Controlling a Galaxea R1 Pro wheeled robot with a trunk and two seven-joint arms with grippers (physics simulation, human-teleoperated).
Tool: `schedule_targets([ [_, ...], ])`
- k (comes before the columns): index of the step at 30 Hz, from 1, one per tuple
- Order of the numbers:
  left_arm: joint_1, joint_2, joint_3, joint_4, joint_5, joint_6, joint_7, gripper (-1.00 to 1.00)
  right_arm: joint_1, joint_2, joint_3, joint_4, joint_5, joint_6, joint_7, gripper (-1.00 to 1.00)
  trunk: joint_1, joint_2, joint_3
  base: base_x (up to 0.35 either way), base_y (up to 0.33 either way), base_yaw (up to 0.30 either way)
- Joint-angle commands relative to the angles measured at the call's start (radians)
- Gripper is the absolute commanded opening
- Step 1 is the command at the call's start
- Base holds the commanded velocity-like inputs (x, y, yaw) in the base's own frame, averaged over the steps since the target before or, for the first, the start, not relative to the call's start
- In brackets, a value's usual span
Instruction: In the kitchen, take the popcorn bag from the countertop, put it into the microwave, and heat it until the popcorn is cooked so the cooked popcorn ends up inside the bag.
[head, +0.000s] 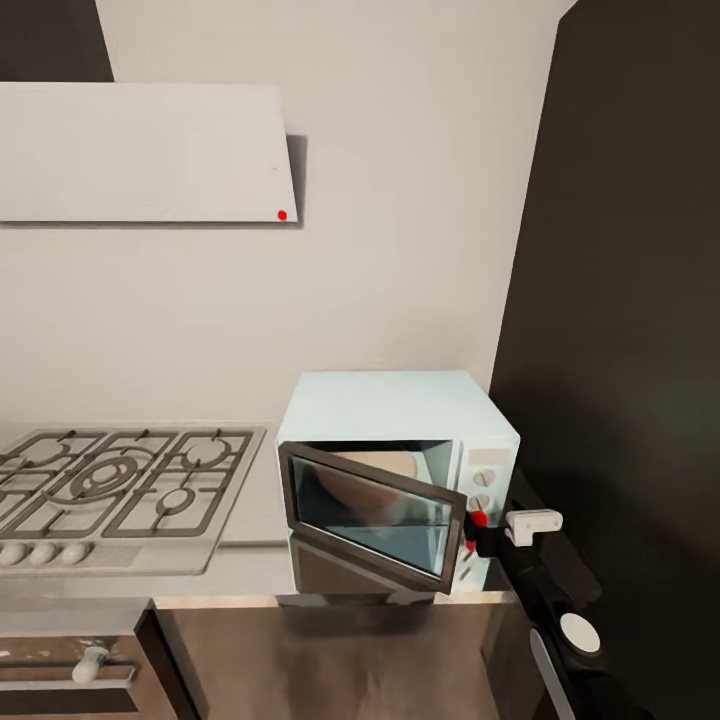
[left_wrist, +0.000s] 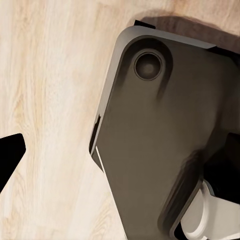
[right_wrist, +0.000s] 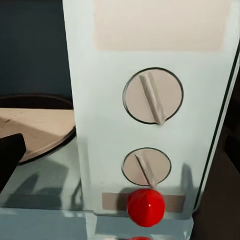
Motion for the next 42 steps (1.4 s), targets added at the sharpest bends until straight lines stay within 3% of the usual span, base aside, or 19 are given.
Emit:
schedule_targets([
  [1,-0.001,0.000,0.003,0.000,0.000,0.000,0.001,1.00,0.000,0.000,-0.002,0.000,0.000,0.000,0.008,1.00,0.000,-0.001,-0.002,0.004,-0.001,0.000],
  [12,-0.001,-0.001,0.003,0.000,0.000,0.000,0.001,1.00,0.000,-0.006,-0.004,0.002,0.000,0.000,0.162,1.00,0.000,-0.001,-0.002,0.001,0.000,0.000],
  [22,-0.001,-0.002,0.003,0.000,0.000,0.000,0.001,1.00,0.000,-0.015,-0.022,0.003,0.000,0.000,0.194,1.00,0.000,-0.001,-0.002,0.000,0.000,0.000],
  [24,-0.001,-0.002,0.003,0.000,0.000,0.000,0.001,1.00,0.000,-0.015,-0.022,0.003,0.003,-0.002,0.246,1.00,0.000,-0.001,-0.002,0.000,0.000,0.000],
  [28,-0.001,-0.001,0.003,0.000,0.000,0.000,0.001,1.00,0.001,-0.015,-0.021,0.003,0.007,0.000,0.444,1.00,0.000,-0.001,-0.002,0.000,0.000,0.000],
  [30,-0.001,-0.001,0.003,0.000,0.000,0.000,0.001,1.00,0.001,-0.015,-0.019,0.003,0.027,0.000,0.489,1.00,0.000,-0.001,-0.002,0.000,0.000,0.000],
  [36,-0.001,-0.002,0.003,0.000,0.000,0.000,0.001,1.00,0.001,-0.015,-0.019,0.003,0.095,0.003,0.506,1.00,0.000,-0.001,-0.002,0.000,0.000,0.000],
  [42,-0.001,-0.002,0.003,0.000,0.000,0.000,0.001,1.00,0.001,-0.015,-0.020,0.003,0.106,0.008,0.505,1.00,0.000,-0.001,-0.002,0.000,0.000,0.000],
])
